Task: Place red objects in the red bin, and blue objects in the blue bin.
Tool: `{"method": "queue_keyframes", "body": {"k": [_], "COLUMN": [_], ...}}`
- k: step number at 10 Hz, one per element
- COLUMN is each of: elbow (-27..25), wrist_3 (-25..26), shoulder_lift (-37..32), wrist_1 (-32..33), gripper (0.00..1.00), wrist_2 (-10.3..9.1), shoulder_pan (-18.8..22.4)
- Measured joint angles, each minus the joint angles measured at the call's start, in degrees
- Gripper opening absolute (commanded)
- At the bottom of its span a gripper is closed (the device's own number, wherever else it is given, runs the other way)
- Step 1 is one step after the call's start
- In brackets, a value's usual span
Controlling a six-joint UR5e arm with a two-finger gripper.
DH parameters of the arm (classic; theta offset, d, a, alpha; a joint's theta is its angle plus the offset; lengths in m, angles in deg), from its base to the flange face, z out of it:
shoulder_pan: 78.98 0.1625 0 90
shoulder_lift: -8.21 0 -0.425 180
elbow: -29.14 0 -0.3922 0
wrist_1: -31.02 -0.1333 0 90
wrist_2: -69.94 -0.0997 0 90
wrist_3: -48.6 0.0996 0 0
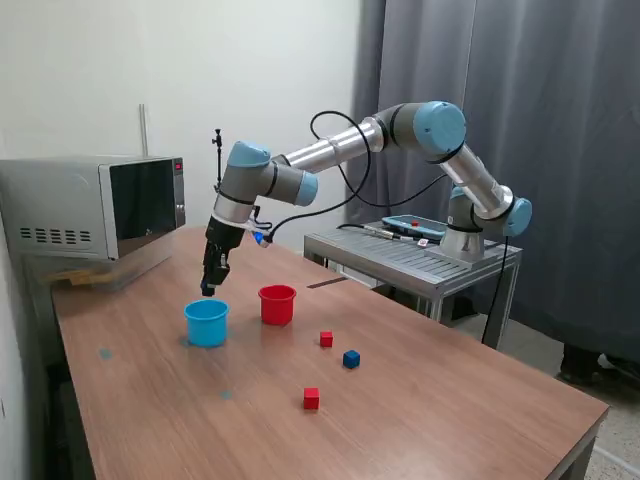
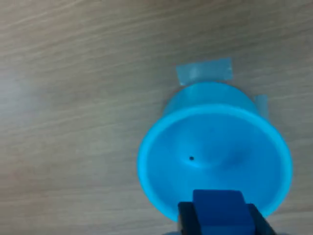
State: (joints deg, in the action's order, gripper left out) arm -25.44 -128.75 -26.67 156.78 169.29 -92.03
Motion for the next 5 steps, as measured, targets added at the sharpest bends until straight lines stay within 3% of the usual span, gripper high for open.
{"method": "queue_keyframes", "body": {"k": [3, 4, 5], "elbow": [-0.15, -0.05, 0.07], "wrist_3": [0.11, 0.11, 0.1], "shoulder_lift": [0.65, 1.04, 1.26], "wrist_1": [0.01, 0.01, 0.04], "gripper": [0.0, 1.0, 1.0], "wrist_2": [-0.23, -0.37, -0.68], "shoulder_pan": [-0.79, -0.87, -0.89]}}
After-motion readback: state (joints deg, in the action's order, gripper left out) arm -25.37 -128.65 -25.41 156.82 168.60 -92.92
